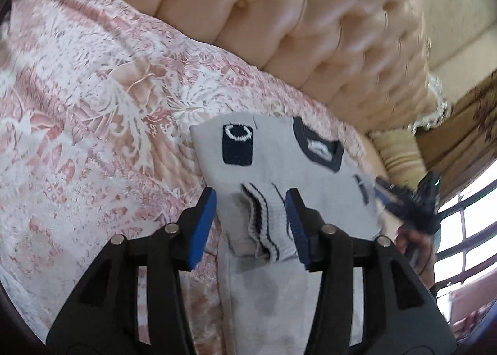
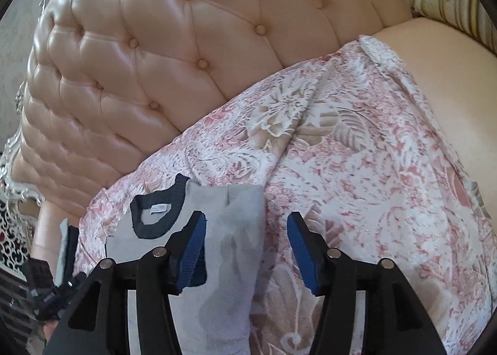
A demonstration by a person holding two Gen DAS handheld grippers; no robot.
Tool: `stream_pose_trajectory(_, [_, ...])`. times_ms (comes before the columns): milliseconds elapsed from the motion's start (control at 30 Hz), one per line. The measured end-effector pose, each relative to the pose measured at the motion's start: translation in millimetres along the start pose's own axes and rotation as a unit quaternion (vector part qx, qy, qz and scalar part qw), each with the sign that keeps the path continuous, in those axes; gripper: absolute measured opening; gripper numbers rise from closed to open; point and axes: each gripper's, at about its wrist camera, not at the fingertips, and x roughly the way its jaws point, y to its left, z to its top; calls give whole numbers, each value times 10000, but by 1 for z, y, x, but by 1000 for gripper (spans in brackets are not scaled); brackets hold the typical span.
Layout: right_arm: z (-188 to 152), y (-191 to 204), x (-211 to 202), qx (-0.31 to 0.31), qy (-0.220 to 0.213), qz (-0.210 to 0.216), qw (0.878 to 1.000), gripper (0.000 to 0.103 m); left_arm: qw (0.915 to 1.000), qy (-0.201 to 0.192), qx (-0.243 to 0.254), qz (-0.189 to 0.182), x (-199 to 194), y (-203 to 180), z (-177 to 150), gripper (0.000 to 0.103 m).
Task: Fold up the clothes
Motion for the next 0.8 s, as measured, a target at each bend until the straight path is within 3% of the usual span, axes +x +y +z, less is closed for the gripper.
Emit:
stream_pose_trajectory(67, [-1,8,4,-270,-32,-170,9995,53,9999,-2,-104,-118,0,3,2,50])
stream_pose_trajectory(100, [-1,12,6,-408,-51,-259,9988,45,9999,-5,-77,-146,0,2,2,50])
stream_pose_trajectory(133, [-1,14,7,-478,-38,-319,9983,16,9999,5,-15,-156,0,0,3,50])
stream_pose_trajectory(167, [0,15,8,-473,-18,-361,9982,9,9999,29,42,-144,1,-2,3,50])
stream_pose_trajectory(267, [2,7,6,-244,-13,-179,9995,8,9996,191,192,-49,11,-8,5,50])
stream_pose_trajectory(300, [3,4,4,-148,-19,-137,9998,8,9991,271,317,-13,14,-12,5,46])
stream_pose_trajectory(333, [3,1,4,-57,-13,-74,10000,8,9980,355,525,37,17,-18,5,32])
stream_pose_trajectory(367, [4,-2,3,31,-1,-21,10000,8,9958,415,804,107,19,-29,3,5])
stream_pose_trajectory(533, [6,-11,-2,357,-54,139,9993,8,9880,228,1503,282,12,-66,8,5])
stream_pose_trajectory(667, [10,-16,-14,488,-351,147,9981,8,9814,-267,1889,211,0,-91,27,5])
stream_pose_trajectory(700, [11,-18,-14,524,-335,100,9980,8,9820,-239,1860,236,5,-90,31,5])
stream_pose_trajectory(767, [12,-24,-10,588,-262,7,9979,8,9872,226,1527,391,30,-74,38,5])
stream_pose_trajectory(800, [11,-26,-7,607,-207,-47,9979,9,9870,414,1417,637,43,-66,38,7])
